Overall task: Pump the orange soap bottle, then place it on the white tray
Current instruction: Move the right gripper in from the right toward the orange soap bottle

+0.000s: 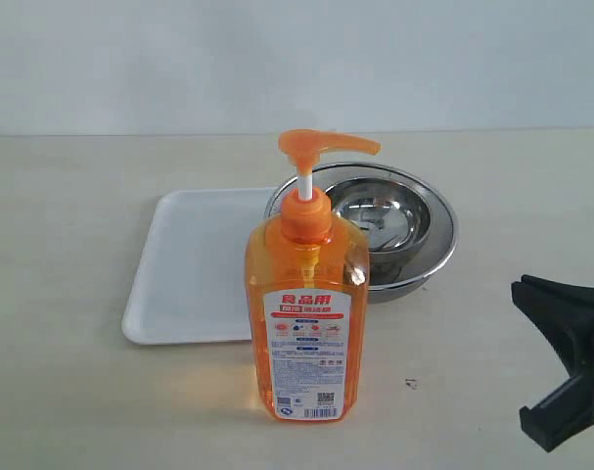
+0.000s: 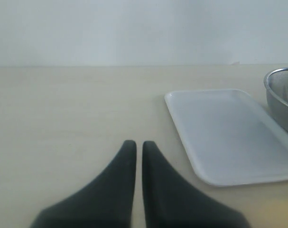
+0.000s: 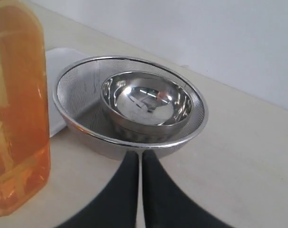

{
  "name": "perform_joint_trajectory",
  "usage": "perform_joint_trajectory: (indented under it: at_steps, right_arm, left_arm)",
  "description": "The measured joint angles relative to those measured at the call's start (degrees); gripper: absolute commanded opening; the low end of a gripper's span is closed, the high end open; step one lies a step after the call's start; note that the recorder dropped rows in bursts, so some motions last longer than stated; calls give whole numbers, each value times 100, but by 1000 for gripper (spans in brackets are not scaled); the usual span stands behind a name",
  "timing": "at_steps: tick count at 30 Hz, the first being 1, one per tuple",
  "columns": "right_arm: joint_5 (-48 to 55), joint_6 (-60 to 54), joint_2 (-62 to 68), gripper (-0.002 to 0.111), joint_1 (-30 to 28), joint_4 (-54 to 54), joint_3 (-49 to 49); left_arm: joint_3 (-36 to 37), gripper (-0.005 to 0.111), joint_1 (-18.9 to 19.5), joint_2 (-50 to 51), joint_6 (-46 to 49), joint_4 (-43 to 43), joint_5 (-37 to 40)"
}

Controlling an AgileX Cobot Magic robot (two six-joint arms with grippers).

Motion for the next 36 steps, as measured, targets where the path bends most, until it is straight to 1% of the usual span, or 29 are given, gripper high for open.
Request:
perform_joint_trajectory:
  at_steps: [3,6,7,8,11,14,18,23,28,32,36]
  right_arm:
    - [77,53,15,0,0,379,-17]
    - [302,-377,471,0,0,1225,-448]
    - [302,-487,642,0,0,1345,-555]
    - [222,-678,1043,0,0,1523,-747]
    - [6,-1027,1682,0,0,2041,-1067]
    - [-445,-1441,2304,0,0,2677,-1279]
    - [-775,-1554,2982,0,0,2851,-1516]
    - [-1038,-1133,3537,0,0,2146,-1652]
    - [-1119,-704,3595,0,-10,1090,-1665]
    - [-1149,180,3595,0,-240,-618,-1631]
    - [-1326,778,3595,0,-835,-1976,-1359]
  left_arm:
    - [0,5,0,0,0,0,0]
    - [0,5,0,0,0,0,0]
    - [0,5,0,0,0,0,0]
    - [0,5,0,0,0,0,0]
    - [0,5,0,0,0,0,0]
    - [0,5,0,0,0,-9,0]
    - [0,5,0,0,0,-9,0]
    - [0,5,0,0,0,-9,0]
    - [0,5,0,0,0,-9,0]
    - [0,5,0,0,0,-9,0]
    - [0,5,0,0,0,-9,0]
